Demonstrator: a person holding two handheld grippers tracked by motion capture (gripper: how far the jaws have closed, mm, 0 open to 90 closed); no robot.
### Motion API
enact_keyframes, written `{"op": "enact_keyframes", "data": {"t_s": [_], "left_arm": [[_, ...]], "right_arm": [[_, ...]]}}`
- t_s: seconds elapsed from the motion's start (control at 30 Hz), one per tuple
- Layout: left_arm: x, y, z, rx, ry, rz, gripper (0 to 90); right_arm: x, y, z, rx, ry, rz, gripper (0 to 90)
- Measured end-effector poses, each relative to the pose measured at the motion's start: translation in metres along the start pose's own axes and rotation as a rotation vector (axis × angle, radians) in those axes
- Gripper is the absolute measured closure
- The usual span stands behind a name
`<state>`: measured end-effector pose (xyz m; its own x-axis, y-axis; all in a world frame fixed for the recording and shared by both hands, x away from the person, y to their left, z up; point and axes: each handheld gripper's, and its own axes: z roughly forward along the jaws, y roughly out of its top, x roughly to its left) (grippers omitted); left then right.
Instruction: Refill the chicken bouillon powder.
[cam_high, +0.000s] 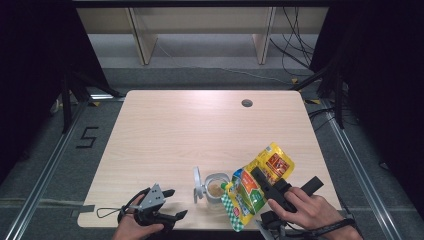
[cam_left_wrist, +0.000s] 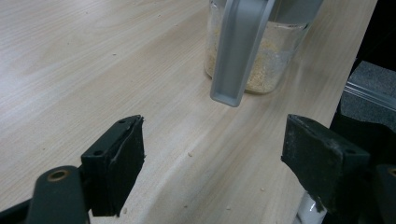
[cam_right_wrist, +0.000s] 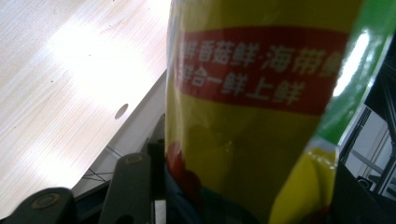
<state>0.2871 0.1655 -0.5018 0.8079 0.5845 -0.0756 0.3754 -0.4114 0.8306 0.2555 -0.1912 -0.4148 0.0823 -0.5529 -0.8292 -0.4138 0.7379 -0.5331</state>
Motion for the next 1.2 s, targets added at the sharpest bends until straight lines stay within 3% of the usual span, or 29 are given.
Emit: {"op": "enact_keyframes", "data": {"t_s": [0.2, 0.37, 0.5, 0.53, 0.57, 0.63, 0.77, 0.8, 0.87, 1.03, 1.07, 1.13, 1.17, 1.2], "left_arm": [[0.0006, 0.0002, -0.0001, -0.001, 0.000, 0.011, 20.6], [-0.0011, -0.0001, 0.0005, -0.013, -0.004, -0.012, 20.6], [0.0013, 0.0005, -0.0010, 0.013, -0.003, 0.014, 20.6], [-0.0001, 0.0003, -0.0006, -0.002, -0.012, -0.005, 20.6], [0.0015, 0.0007, -0.0011, 0.003, -0.005, 0.021, 20.6], [0.0013, 0.0000, -0.0004, 0.007, 0.005, 0.013, 20.6], [0.0016, 0.0010, -0.0011, 0.000, -0.007, 0.026, 20.6], [0.0016, 0.0009, -0.0011, 0.000, -0.007, 0.025, 20.6], [0.0014, 0.0004, -0.0011, 0.016, 0.000, 0.014, 20.6], [-0.0011, -0.0001, 0.0005, -0.012, -0.004, -0.010, 20.6], [0.0009, 0.0001, -0.0001, 0.009, 0.006, 0.013, 20.6], [0.0001, 0.0001, 0.0001, 0.001, 0.001, 0.002, 20.6], [0.0008, -0.0003, 0.0007, 0.000, 0.007, 0.013, 20.6], [0.0007, -0.0003, 0.0007, -0.002, 0.005, 0.013, 20.6]], "right_arm": [[-0.0011, 0.0002, 0.0017, -0.006, 0.002, -0.010, 55.0], [-0.0015, 0.0007, 0.0026, -0.007, 0.001, -0.009, 55.1], [-0.0031, 0.0020, 0.0045, -0.021, 0.003, -0.019, 55.1], [-0.0032, 0.0022, 0.0045, -0.018, 0.002, -0.018, 55.1], [-0.0031, 0.0020, 0.0043, -0.015, -0.005, -0.012, 55.2], [-0.0032, 0.0014, 0.0040, -0.007, -0.008, -0.004, 55.2], [-0.0039, -0.0005, 0.0037, -0.007, -0.003, -0.020, 55.2], [-0.0058, -0.0017, 0.0042, -0.014, -0.005, -0.057, 55.2], [-0.0035, -0.0017, 0.0033, -0.004, -0.007, -0.020, 55.2], [-0.0023, -0.0022, 0.0013, 0.001, 0.006, -0.014, 55.2], [-0.0023, -0.0019, 0.0015, -0.003, 0.008, -0.020, 55.3], [-0.0019, -0.0011, 0.0021, -0.011, 0.006, -0.024, 55.3], [-0.0040, -0.0013, 0.0026, -0.016, -0.009, -0.078, 55.3], [-0.0038, -0.0004, 0.0031, -0.019, -0.002, -0.075, 55.3]]}}
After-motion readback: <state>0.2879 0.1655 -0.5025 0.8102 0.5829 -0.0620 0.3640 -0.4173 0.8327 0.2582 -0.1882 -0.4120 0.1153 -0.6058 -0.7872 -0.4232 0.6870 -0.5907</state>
